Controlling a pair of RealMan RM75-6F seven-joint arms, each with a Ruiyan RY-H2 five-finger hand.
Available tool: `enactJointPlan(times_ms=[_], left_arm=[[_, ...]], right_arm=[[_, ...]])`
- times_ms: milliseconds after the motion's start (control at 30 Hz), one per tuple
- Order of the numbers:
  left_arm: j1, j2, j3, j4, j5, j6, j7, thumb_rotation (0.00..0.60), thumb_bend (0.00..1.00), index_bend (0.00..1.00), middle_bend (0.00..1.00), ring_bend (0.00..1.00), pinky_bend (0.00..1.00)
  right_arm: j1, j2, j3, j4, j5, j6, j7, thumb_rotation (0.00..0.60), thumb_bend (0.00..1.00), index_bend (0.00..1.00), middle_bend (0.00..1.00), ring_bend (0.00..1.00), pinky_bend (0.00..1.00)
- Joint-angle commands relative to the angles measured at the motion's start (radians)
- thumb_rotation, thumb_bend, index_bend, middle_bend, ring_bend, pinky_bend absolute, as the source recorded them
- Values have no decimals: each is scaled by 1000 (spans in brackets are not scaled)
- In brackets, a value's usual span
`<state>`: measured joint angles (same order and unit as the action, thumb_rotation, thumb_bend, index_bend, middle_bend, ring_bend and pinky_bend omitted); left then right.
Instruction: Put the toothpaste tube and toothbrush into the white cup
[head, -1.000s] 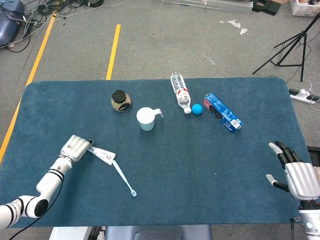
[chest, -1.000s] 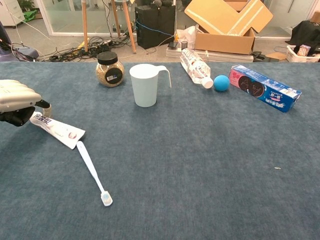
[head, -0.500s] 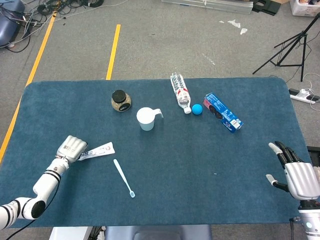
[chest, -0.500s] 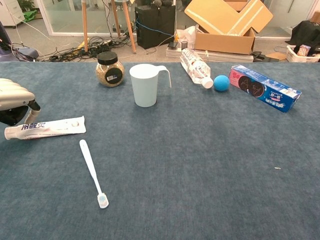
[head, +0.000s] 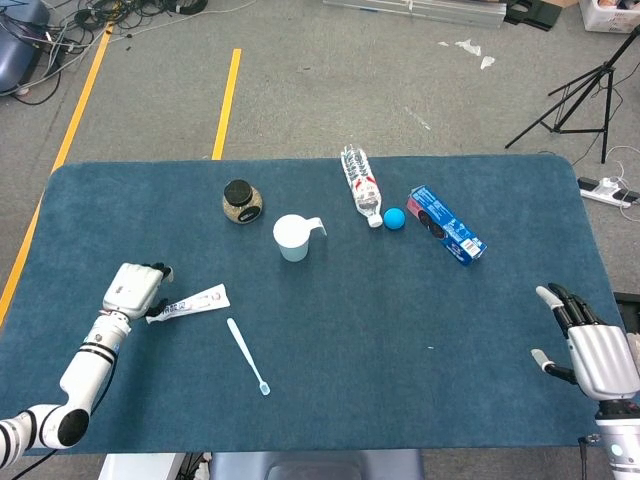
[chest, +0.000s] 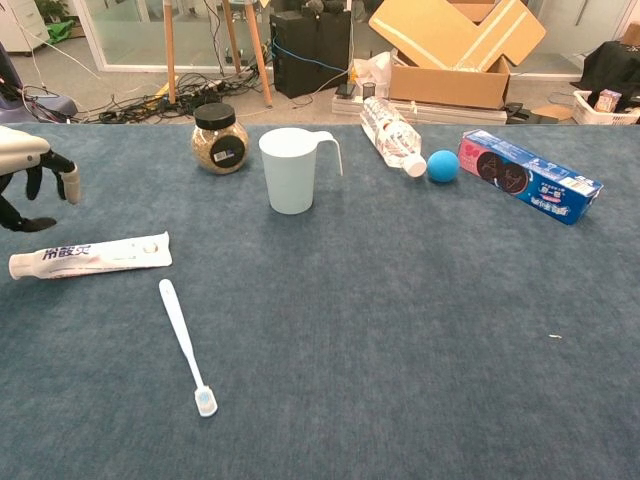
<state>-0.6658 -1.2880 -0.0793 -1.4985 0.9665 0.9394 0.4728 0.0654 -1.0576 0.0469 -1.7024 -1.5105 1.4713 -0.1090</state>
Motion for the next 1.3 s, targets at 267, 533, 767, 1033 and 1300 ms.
enactJointPlan(times_ms=[267, 533, 767, 1033, 1300], left_arm=[[-2, 32, -23, -65, -186, -54, -42, 600, 75, 348, 0, 0, 2], [-4, -3, -11, -34, -222, -31, -25, 600, 64, 344, 0, 0, 0], [-10, -48, -16, 14, -270, -30, -27, 600, 63, 356, 0, 0, 0], [-6, -87, -33, 49, -298, -40, -67, 600, 63, 420, 0, 0, 0], [-7, -117, -32, 84, -312, -42, -66, 600, 64, 463, 0, 0, 0]], right_arm=[[1, -1, 1, 0, 3, -1, -2, 600, 140, 159, 132, 178, 540], [0, -1, 0, 0, 1, -1, 0, 600, 139, 159, 132, 178, 540], [1, -1, 0, 1, 3, -1, 0, 600, 139, 159, 132, 178, 540], [0, 3, 2, -1, 4, 0, 5, 600, 139, 159, 132, 178, 540], [0, 4, 1, -2, 3, 0, 7, 600, 139, 159, 132, 178, 540]])
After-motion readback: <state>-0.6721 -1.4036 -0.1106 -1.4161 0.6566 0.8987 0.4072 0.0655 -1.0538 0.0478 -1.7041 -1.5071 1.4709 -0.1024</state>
